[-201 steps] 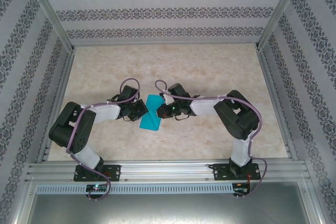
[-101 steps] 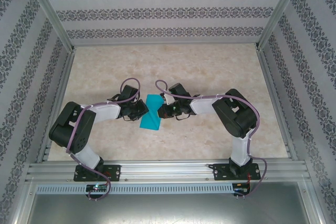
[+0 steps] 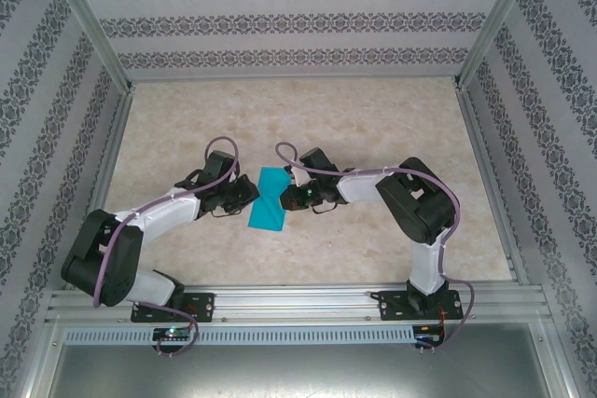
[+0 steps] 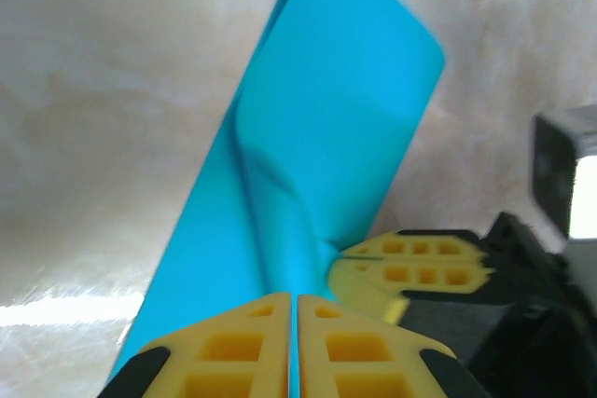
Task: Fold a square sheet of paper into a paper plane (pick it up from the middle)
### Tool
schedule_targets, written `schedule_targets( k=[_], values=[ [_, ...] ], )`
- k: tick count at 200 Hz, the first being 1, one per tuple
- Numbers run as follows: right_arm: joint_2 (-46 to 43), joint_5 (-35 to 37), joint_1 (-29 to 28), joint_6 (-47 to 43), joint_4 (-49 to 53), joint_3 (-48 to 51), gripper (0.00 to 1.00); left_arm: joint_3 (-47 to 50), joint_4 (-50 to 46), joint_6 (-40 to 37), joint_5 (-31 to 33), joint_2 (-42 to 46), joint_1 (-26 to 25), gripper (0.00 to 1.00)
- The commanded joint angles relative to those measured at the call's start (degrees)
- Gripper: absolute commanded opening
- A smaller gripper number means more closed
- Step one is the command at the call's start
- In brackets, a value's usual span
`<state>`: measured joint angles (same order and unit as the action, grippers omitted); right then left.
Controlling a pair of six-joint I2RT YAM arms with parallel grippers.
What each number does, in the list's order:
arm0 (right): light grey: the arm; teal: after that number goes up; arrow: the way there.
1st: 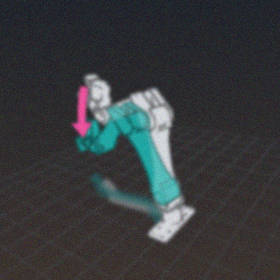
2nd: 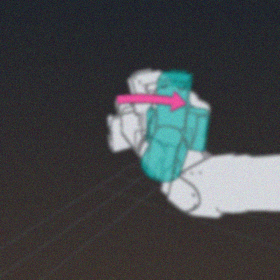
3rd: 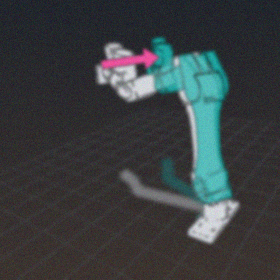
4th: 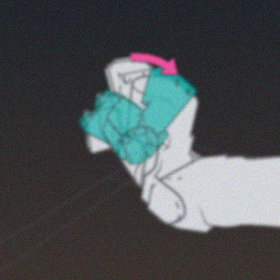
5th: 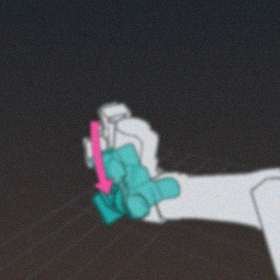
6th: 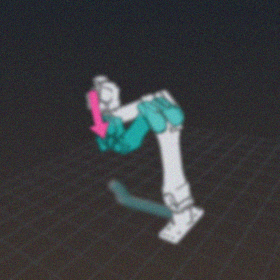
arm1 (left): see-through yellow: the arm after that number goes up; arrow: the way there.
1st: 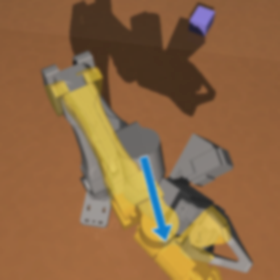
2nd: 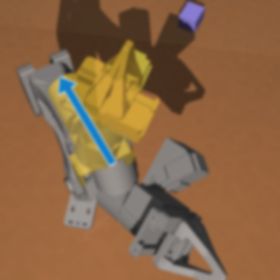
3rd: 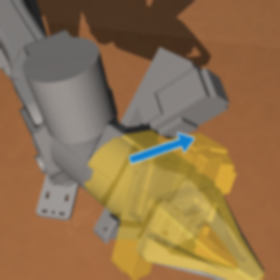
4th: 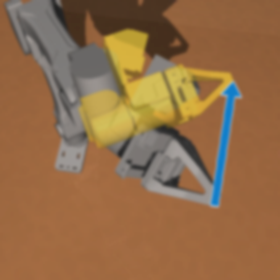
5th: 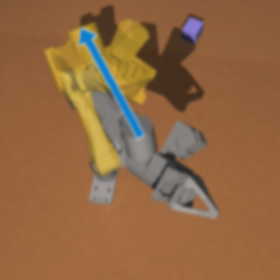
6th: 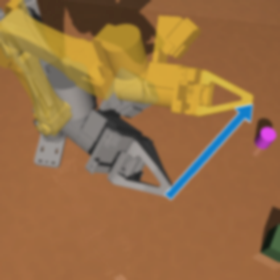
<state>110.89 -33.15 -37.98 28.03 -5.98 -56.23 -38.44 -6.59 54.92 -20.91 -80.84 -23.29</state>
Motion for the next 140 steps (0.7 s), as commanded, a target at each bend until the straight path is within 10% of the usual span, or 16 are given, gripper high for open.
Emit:
schedule_targets(
  k=[1, 140],
  values=[
    [0.38, -1.39, 0.51, -1.48, 0.70, -1.54, 0.00, 2.81, -0.05, 2.30, -1.12, 0.38, -1.56, 0.12],
    [-0.06, -1.39, 0.42, -1.26, 0.44, -1.00, 0.03, 0.56, 15.69, 6.69, -1.48, -9.23, -2.16, 0.33]
  ],
)
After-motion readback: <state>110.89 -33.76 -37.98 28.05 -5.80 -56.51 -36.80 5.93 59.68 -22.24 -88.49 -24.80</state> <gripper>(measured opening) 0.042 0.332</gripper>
